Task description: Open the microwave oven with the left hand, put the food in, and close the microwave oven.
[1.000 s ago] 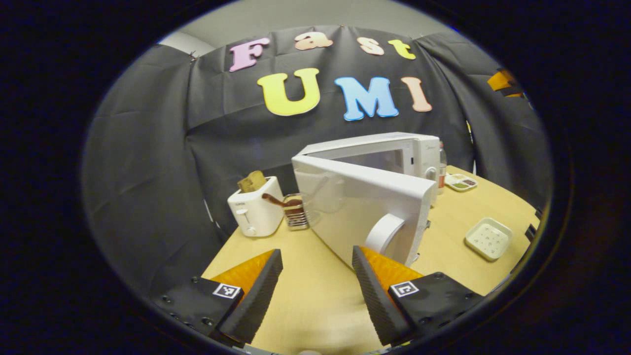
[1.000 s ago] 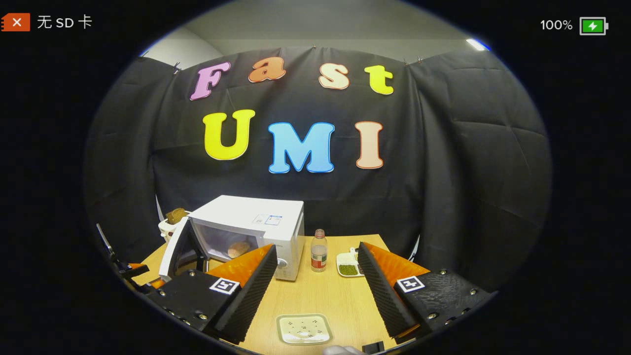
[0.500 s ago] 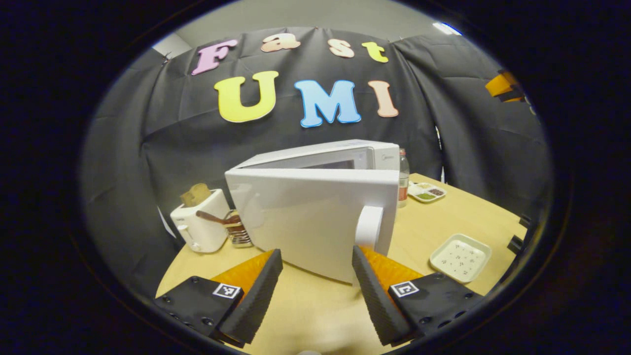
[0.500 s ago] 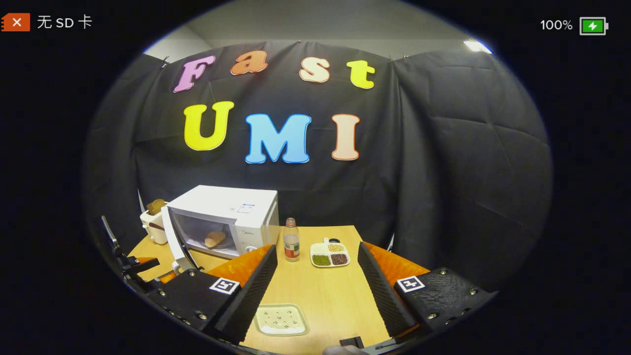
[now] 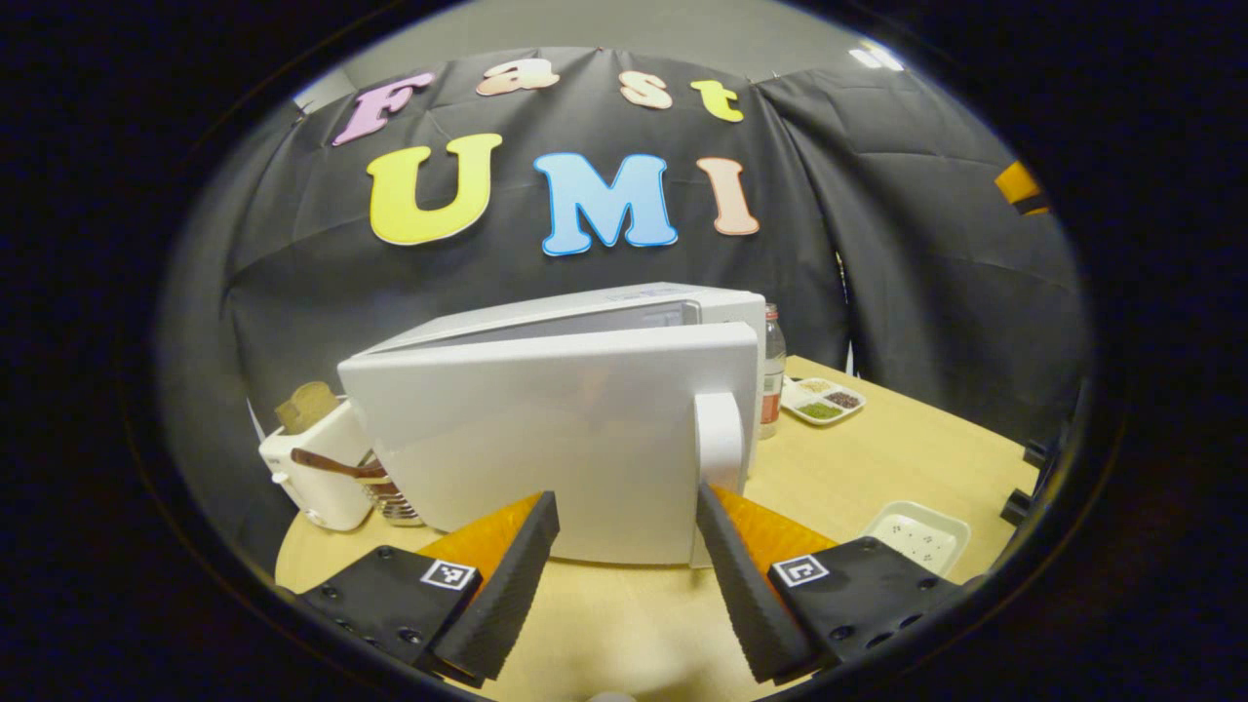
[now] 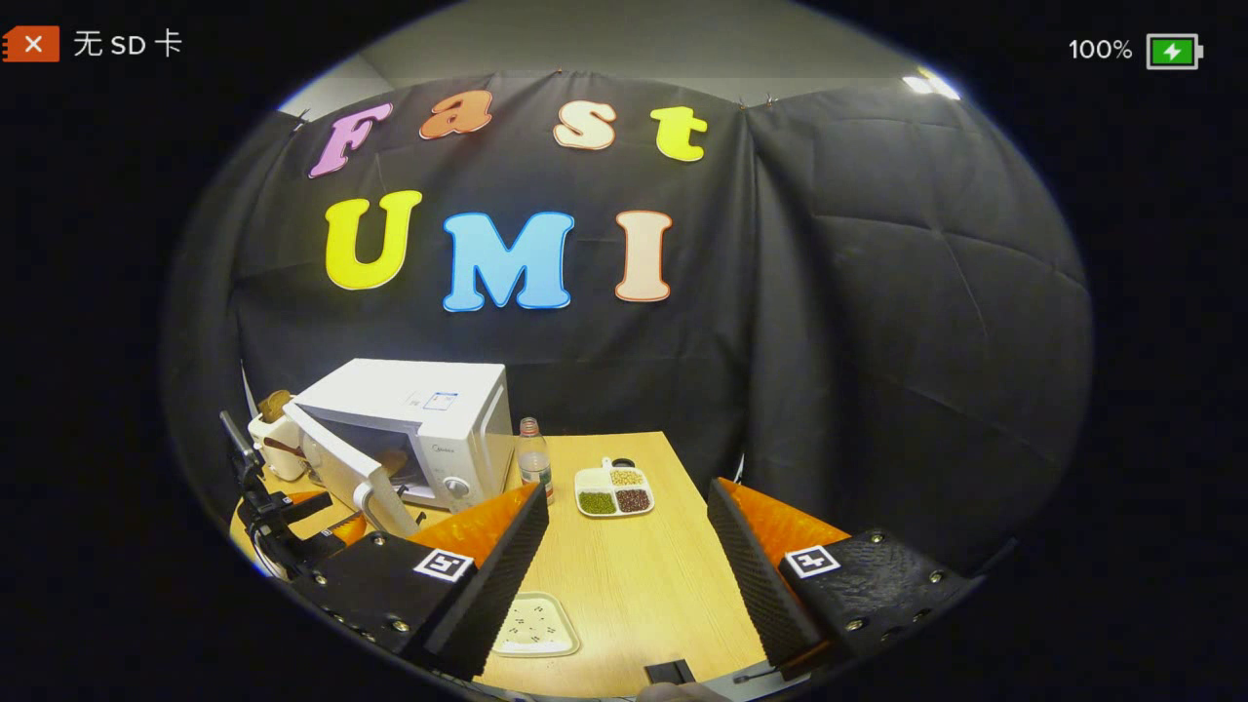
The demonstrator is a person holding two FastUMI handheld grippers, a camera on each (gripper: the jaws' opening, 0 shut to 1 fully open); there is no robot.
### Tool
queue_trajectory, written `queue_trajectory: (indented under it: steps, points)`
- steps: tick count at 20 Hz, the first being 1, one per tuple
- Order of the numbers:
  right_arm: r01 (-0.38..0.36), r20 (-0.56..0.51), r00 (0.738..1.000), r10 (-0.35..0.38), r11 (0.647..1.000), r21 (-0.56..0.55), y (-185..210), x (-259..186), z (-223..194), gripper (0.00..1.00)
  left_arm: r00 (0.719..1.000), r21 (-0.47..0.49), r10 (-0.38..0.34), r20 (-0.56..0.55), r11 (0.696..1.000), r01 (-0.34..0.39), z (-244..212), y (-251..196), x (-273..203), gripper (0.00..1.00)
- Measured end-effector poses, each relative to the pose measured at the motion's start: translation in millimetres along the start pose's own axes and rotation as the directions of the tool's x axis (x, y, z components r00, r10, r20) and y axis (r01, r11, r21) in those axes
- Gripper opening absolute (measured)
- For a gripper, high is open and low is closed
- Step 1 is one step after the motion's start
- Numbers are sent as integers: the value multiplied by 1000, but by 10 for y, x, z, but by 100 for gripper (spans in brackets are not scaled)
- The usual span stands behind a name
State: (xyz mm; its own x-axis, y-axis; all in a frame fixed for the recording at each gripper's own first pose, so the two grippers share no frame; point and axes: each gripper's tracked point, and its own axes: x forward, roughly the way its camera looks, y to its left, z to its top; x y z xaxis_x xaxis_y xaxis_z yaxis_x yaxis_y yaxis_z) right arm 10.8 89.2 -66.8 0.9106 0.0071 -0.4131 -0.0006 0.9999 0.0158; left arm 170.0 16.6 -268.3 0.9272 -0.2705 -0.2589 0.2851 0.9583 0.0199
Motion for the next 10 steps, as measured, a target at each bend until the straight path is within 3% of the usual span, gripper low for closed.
queue_trajectory:
  steps: [6, 10]
  points:
    - [19, -25, 1000, -19, 1000, 0, -6, 64, -34, 100, 1000, 2, -1, 22, 1000, 1, 117, -82, 433, 94]
    - [23, -30, 999, -23, 1000, -15, -18, 124, -19, 100, 1000, -44, 14, 20, 999, -13, 155, -89, 690, 96]
